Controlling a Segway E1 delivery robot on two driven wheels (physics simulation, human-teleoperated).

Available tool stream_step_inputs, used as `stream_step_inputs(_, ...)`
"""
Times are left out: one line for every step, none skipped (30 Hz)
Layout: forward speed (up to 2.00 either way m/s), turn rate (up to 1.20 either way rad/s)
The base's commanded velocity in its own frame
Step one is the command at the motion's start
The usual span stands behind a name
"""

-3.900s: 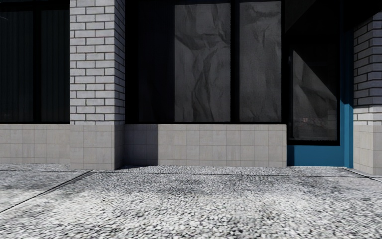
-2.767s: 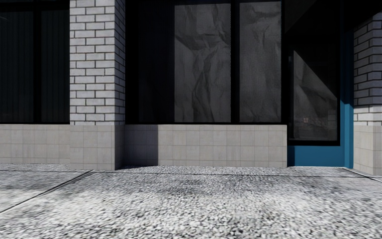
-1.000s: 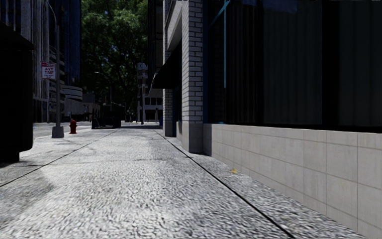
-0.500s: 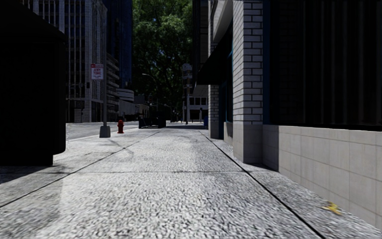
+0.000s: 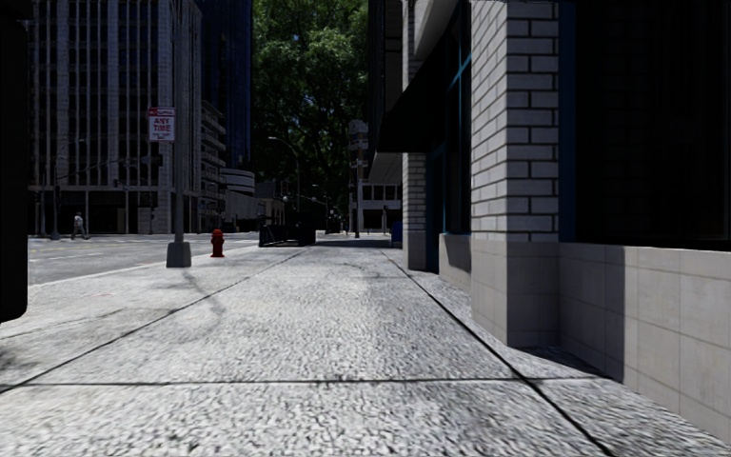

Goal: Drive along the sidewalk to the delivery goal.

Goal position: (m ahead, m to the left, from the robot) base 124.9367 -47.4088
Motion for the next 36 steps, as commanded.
stream_step_inputs(2.00, 0.00)
stream_step_inputs(2.00, 0.00)
stream_step_inputs(2.00, 0.00)
stream_step_inputs(2.00, 0.00)
stream_step_inputs(2.00, 0.00)
stream_step_inputs(2.00, 0.00)
stream_step_inputs(2.00, 0.00)
stream_step_inputs(2.00, 0.00)
stream_step_inputs(2.00, 0.00)
stream_step_inputs(2.00, 0.00)
stream_step_inputs(2.00, 0.00)
stream_step_inputs(2.00, 0.00)
stream_step_inputs(2.00, 0.00)
stream_step_inputs(2.00, 0.00)
stream_step_inputs(2.00, 0.00)
stream_step_inputs(2.00, 0.00)
stream_step_inputs(2.00, 0.00)
stream_step_inputs(2.00, 0.00)
stream_step_inputs(2.00, 0.00)
stream_step_inputs(2.00, 0.00)
stream_step_inputs(2.00, 0.00)
stream_step_inputs(2.00, 0.00)
stream_step_inputs(2.00, 0.00)
stream_step_inputs(2.00, 0.00)
stream_step_inputs(2.00, 0.00)
stream_step_inputs(2.00, 0.00)
stream_step_inputs(2.00, 0.00)
stream_step_inputs(2.00, 0.00)
stream_step_inputs(2.00, 0.00)
stream_step_inputs(2.00, 0.00)
stream_step_inputs(2.00, 0.00)
stream_step_inputs(2.00, 0.00)
stream_step_inputs(2.00, 0.00)
stream_step_inputs(2.00, 0.00)
stream_step_inputs(2.00, 0.00)
stream_step_inputs(2.00, 0.00)
